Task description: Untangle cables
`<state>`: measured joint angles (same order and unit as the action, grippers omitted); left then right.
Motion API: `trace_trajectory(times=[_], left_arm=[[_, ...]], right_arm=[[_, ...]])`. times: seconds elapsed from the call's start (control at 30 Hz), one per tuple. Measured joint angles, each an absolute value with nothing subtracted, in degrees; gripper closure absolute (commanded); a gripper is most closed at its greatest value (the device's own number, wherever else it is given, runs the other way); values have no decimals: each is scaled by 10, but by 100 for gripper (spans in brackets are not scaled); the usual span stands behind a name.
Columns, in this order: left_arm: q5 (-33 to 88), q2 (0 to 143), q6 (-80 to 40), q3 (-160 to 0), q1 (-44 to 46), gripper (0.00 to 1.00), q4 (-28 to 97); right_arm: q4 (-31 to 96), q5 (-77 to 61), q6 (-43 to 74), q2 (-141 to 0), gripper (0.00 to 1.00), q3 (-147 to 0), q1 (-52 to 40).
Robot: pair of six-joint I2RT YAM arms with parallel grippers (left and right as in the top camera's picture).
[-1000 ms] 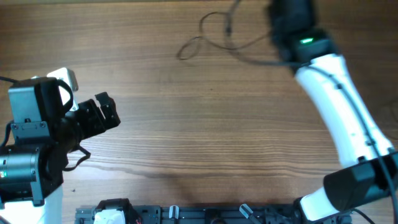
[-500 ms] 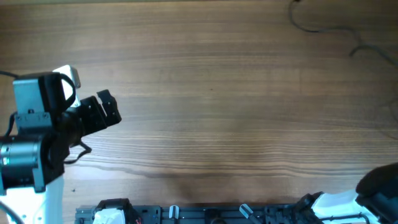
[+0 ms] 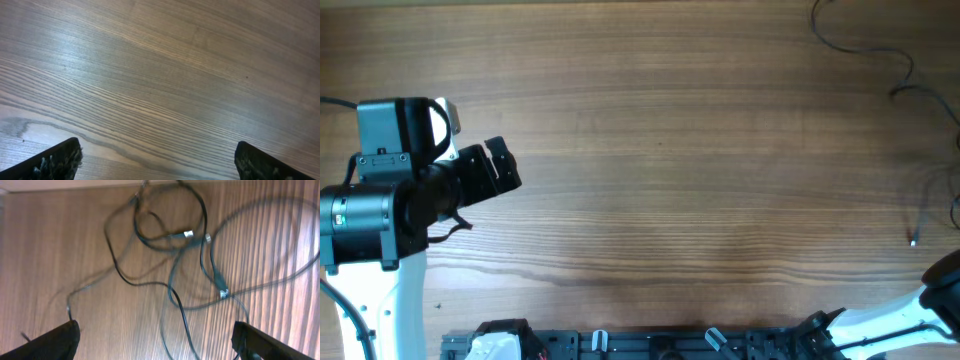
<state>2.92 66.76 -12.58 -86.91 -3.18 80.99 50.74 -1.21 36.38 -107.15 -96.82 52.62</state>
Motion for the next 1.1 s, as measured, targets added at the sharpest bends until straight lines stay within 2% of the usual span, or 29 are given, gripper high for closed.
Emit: trace_trajectory(times=[0.1,0.2,0.27,0.4,0.47,0.67,0.87,0.93,0.97,1.03,1.07,1.1], left_arm=[[30,667,-126,-869,-32,0,809],[39,667,-126,-869,-32,0,807],[47,668,-126,-869,-32,0,807],[57,668,-126,-869,-32,0,811],[60,668,-126,-869,-32,0,811],[65,668,-126,-869,-32,0,811],[80,668,-126,-869,-32,0,810],[91,668,-128,-869,-32,0,810],[93,668,-128,-869,-32,0,810],[96,668,-128,-869,-32,0,810],[98,668,-128,-869,-32,0,810],[98,668,-128,-869,-32,0,810]], right_arm=[[516,-72,372,-1079,1,-962,514],[471,-140,296,-1086,0,-957,469],[427,-180,226,-1088,1,-954,393],[357,-143,66,-1096,0,-954,260],[324,-102,28,-1111,0,-953,223],[231,-34,-4,-1186,0,-953,216],[194,4,-14,-1246,2,-952,229],[190,14,-14,-1264,11,-952,236],[190,16,-14,-1273,21,-952,240],[190,16,-11,-1288,80,-952,248],[190,18,-14,-1299,96,-952,253],[190,18,-11,-1304,96,-952,255]])
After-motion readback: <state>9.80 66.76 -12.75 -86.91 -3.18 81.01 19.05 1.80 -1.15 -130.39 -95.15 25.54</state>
